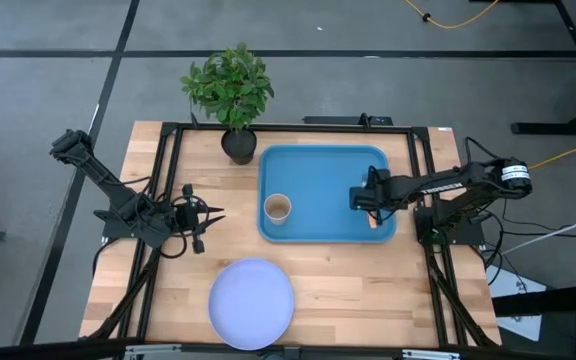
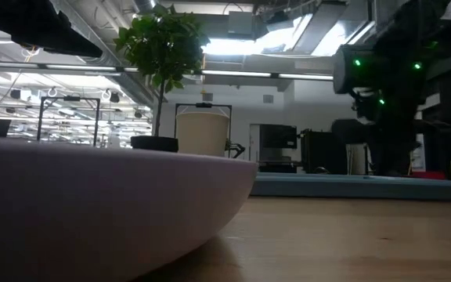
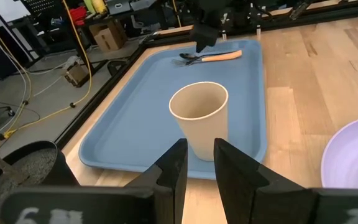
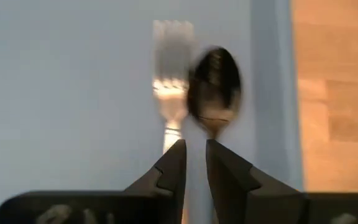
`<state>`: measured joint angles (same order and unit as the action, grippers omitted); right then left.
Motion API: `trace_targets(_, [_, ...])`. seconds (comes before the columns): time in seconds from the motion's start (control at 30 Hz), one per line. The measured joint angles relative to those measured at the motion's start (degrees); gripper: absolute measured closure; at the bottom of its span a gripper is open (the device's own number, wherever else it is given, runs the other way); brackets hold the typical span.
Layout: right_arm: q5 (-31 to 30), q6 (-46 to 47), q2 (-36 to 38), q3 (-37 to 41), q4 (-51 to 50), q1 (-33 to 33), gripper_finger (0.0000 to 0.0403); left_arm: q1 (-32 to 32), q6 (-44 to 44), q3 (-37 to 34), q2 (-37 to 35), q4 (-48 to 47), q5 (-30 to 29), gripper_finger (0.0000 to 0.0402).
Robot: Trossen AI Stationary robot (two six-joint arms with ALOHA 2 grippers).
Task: Pick and place plate/cup/fork/spoon on tray
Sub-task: Put the plate on the center of the tray
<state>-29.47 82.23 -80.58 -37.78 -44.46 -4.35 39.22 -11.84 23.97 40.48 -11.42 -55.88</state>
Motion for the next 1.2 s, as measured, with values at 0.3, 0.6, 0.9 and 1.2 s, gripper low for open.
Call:
trace_targets(0.3, [4.6, -13.3, 0.0, -5.6, 26.6, 8.9, 0.0336, 0.0, 0.0, 0.0, 0.0, 0.0, 0.0, 0.0329])
trace_targets(0.6, [10.4, -34.7, 0.0, -5.6, 55.5, 24.8, 0.0336, 0.0, 0.0, 0.0, 0.0, 0.0, 0.0, 0.0329])
trace_targets(0.9, [20.2, -57.1, -0.1, -5.1, 58.2, 32.4, 0.0336, 0.0, 0.0, 0.0, 0.0, -0.1, 0.0, 0.0329])
trace_targets(1.2, [29.0, -65.5, 6.5, 10.8, 67.2, 31.4, 0.0336, 0.0, 3.8, 0.0, 0.0, 0.0, -0.1, 0.0329])
